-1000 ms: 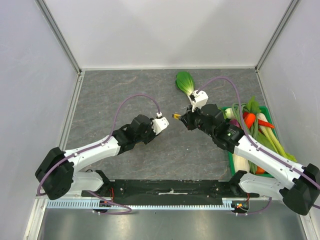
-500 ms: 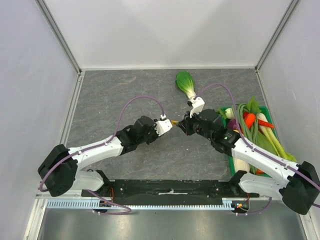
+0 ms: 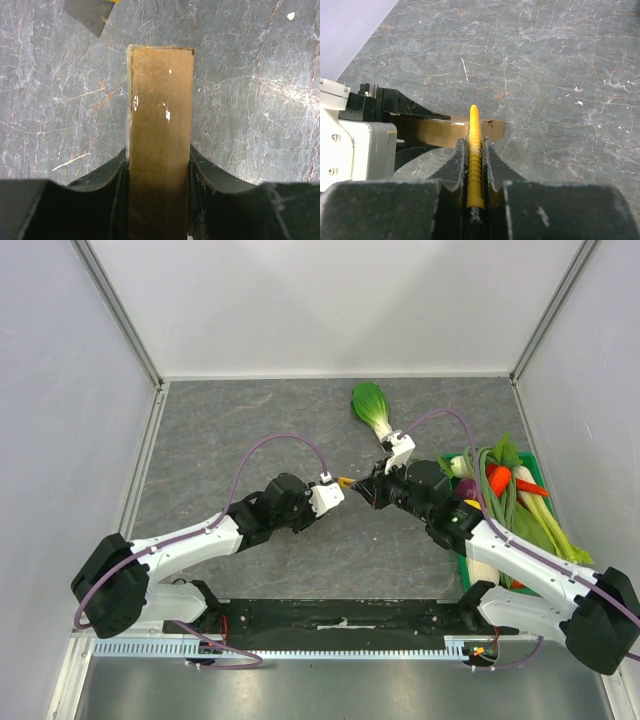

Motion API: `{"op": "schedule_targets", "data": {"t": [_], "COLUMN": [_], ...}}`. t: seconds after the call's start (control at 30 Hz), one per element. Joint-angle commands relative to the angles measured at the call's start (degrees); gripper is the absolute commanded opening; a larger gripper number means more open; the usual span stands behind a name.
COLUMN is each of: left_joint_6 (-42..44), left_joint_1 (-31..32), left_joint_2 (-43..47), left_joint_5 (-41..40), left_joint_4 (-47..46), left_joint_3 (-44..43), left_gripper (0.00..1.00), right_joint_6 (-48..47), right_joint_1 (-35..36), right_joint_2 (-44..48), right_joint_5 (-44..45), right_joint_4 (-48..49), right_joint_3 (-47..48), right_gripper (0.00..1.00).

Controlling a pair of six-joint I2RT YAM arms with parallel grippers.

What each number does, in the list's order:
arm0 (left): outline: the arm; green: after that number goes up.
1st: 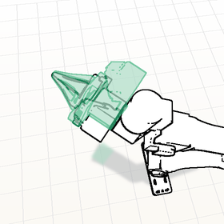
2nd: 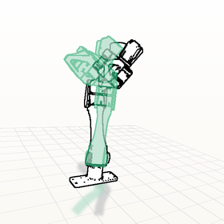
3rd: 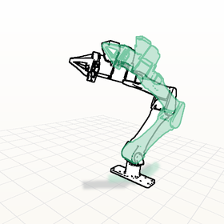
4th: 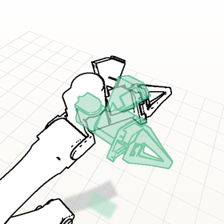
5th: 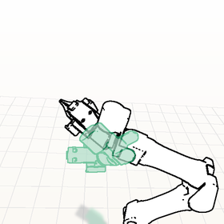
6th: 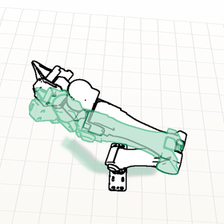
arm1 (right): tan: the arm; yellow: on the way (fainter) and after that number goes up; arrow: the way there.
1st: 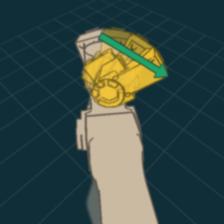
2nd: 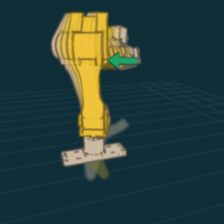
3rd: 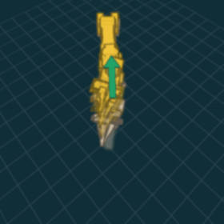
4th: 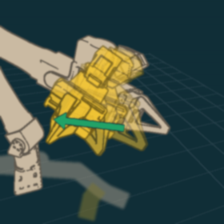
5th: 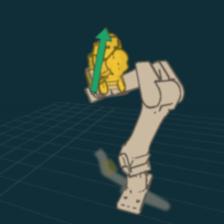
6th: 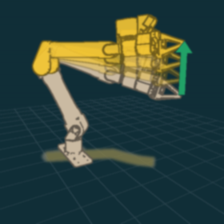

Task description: Unpack the express box

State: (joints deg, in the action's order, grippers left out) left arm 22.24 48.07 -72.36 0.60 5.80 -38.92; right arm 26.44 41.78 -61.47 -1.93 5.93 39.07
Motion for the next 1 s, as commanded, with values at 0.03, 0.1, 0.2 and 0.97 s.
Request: {"op": "schedule_targets", "data": {"t": [0.03,0.1,0.2,0.97], "left_joint_6": [-5.01,-4.84,-4.84,-4.92], "left_joint_1": [0.09,0.18,0.18,0.18], "left_joint_2": [-1.47,-1.12,-0.86,-3.14], "left_joint_5": [5.73,5.29,5.2,4.59], "left_joint_4": [7.64,7.82,7.82,7.91], "left_joint_3": [2.09,2.18,2.44,1.47], "left_gripper": [0.24,0.23,0.23,0.23], "right_joint_6": [1.07,0.9,0.72,-2.0], "right_joint_1": [-0.82,-0.74,-0.91,-1.0], "right_joint_2": [3.9,4.61,5.22,2.85], "right_joint_5": [-1.93,-2.19,-2.98,-3.17], "right_joint_4": [-1.36,-2.5,-2.94,-5.06], "right_joint_3": [-0.57,-0.84,-0.84,1.27], "right_gripper": [0.0,0.0,0.0,0.0]}}
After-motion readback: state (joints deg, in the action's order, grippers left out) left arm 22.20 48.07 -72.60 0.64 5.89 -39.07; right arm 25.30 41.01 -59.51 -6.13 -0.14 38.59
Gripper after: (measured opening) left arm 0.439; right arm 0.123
